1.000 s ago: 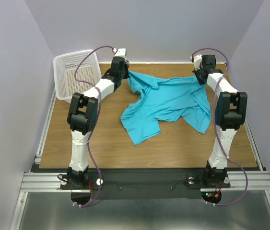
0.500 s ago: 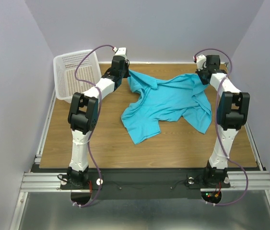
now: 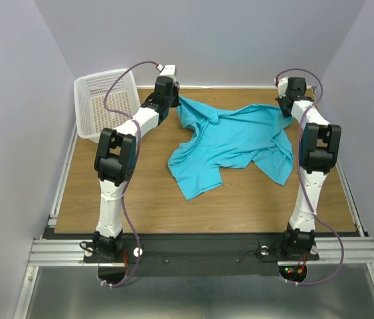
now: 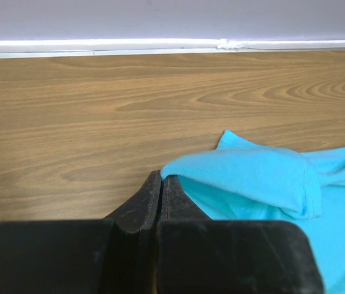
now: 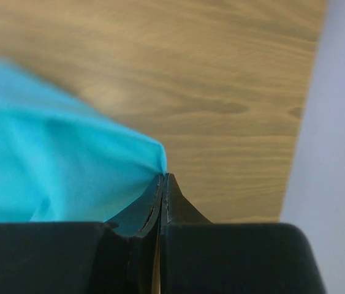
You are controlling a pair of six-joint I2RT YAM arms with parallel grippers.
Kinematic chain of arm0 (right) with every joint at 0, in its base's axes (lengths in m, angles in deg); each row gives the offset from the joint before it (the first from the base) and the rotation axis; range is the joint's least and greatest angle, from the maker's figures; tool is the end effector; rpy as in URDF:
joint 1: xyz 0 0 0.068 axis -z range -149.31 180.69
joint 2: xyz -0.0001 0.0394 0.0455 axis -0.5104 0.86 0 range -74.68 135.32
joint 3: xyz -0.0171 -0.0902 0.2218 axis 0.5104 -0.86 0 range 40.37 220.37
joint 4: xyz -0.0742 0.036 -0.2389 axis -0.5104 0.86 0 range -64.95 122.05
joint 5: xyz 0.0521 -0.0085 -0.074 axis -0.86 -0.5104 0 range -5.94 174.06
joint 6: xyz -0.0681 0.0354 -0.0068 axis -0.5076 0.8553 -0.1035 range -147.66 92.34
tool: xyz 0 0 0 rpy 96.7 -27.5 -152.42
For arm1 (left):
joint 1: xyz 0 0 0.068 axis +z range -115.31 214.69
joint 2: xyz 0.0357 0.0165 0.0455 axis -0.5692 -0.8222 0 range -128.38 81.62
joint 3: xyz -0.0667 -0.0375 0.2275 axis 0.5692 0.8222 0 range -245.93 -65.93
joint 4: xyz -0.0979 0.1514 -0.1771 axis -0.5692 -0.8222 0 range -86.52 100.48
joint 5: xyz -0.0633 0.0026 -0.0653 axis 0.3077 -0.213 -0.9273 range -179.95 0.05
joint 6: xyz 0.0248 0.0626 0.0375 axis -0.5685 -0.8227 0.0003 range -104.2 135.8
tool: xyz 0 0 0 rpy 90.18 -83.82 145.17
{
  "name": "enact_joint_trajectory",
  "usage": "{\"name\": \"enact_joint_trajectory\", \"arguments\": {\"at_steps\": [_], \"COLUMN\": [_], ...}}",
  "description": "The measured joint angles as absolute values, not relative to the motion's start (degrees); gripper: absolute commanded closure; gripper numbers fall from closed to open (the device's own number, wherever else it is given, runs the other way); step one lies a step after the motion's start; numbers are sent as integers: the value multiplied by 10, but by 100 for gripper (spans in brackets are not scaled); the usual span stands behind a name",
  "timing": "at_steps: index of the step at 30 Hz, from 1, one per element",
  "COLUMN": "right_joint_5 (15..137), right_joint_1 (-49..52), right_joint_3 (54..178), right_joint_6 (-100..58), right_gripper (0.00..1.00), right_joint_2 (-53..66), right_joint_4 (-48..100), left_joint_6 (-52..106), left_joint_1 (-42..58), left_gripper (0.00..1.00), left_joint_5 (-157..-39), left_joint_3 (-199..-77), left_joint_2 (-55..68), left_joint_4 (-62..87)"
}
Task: Fold and stack the t-shirts
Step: Flatten the tshirt out
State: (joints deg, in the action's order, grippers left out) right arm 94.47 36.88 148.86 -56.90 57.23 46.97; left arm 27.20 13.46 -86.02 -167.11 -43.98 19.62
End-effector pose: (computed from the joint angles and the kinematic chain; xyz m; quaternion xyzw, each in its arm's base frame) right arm 0.5068 -0.0669 0.1475 -0.1503 0.9095 -0.1951 0.3349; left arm 0.4936 -0.1871 0.2210 0.0473 0.7932 -0.1442 0.5897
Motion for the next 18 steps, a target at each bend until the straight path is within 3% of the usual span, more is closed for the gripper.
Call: {"name": "enact_joint_trajectory", "arguments": {"at_steps": [2,3,4,6,9,12,13,14,16,18], "right_joint_5": [970,982,991,1009,1017,1018,1017,1012,986,942], "right_joint_1": [373,374,375,378,378,378,378,378,378,378], "right_joint_3": [1526,1539,1550,1564,1573,1565,1555,1536,1452,1371], "right_joint_6": [-565,-563,-561,-558,-557,-554,-553,-553,-559,-570], "right_gripper": [84,58,45,29,25,20,17,15,12,11], "right_joint_2": [596,606,615,627,634,628,621,610,552,478], "right_joint_4": [462,453,442,419,400,384,379,374,373,388], "left_joint_6": [272,272,272,272,272,273,273,274,278,280], "left_joint_1": [135,135,135,135,135,135,135,135,135,135], "left_gripper": [100,100,100,100,97,79,65,59,48,44], "left_joint_5": [-864,-865,-868,-871,-883,-904,-911,-918,-941,-964], "left_joint_3": [-1675,-1676,-1678,-1680,-1684,-1687,-1687,-1687,-1687,-1687], "left_joint_2": [-440,-440,-440,-440,-440,-440,-440,-440,-439,-434], "left_joint_4": [196,196,196,196,196,198,201,204,214,218]}}
